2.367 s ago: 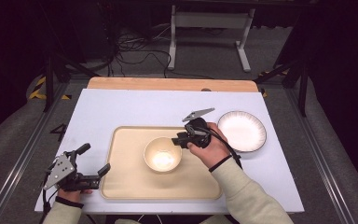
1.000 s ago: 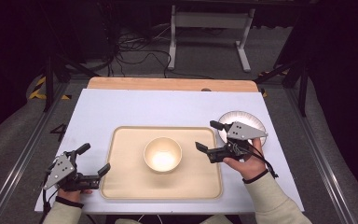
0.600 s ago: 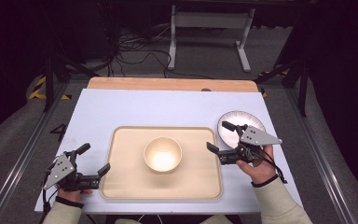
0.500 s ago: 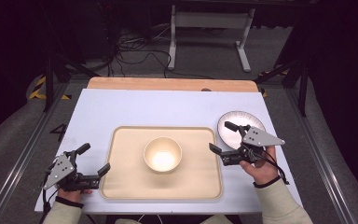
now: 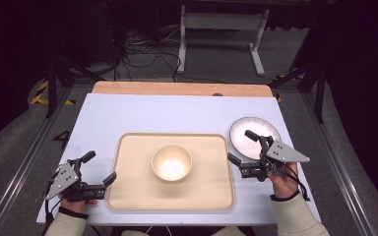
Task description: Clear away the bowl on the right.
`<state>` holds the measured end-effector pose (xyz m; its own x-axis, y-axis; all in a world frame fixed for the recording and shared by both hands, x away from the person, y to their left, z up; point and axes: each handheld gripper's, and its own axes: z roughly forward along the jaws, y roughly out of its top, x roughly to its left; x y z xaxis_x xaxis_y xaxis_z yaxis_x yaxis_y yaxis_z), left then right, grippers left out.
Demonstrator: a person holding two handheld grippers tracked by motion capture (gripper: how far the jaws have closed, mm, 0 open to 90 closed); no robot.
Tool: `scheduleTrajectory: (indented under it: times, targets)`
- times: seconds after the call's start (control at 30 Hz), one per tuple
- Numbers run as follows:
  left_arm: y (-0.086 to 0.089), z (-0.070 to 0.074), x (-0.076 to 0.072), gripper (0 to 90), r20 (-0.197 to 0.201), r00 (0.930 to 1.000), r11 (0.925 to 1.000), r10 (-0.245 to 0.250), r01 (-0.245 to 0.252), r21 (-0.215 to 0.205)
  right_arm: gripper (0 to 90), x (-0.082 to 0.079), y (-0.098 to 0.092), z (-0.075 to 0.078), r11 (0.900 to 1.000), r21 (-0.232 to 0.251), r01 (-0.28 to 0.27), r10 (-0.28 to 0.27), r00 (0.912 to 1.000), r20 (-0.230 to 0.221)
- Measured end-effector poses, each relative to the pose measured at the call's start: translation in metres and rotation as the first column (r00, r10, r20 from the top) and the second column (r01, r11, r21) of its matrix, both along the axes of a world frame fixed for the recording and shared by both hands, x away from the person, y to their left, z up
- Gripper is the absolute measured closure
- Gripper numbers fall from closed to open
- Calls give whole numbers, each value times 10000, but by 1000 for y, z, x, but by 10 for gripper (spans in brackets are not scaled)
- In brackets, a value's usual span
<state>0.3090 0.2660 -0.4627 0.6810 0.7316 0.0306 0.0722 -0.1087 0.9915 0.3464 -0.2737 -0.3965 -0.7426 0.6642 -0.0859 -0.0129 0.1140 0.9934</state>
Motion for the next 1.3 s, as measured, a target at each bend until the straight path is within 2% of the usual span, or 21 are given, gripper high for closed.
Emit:
scheduleTrajectory:
  times: [0.2,0.27,0.4,0.5,0.7,1.2,1.3]
  targets:
    - [0,0,0,2,3,10000,10000,-1,1,-3,44,0,-2,-14,9996,260,105,-109,9998,167]
    - [0,0,0,2,2,10000,10000,-3,3,-1,41,0,-2,-16,9996,254,-73,69,9999,144]
    - [0,0,0,2,11,10000,10000,0,0,1,41,-1,1,-25,9998,-205,-84,91,9994,326]
    - [0,0,0,2,12,10000,10000,-3,3,0,35,0,2,-32,9992,-261,-313,319,9992,223]
    - [0,0,0,2,10,10000,10000,-12,12,0,35,2,0,-41,9998,-94,-168,169,9998,102]
    - [0,0,0,2,5,10000,10000,-21,21,-6,56,5,-4,-63,9991,-393,142,-163,9984,-543]
    - [0,0,0,2,31,10000,10000,-24,24,-25,58,5,-4,-63,9990,-403,176,-195,9986,-484]
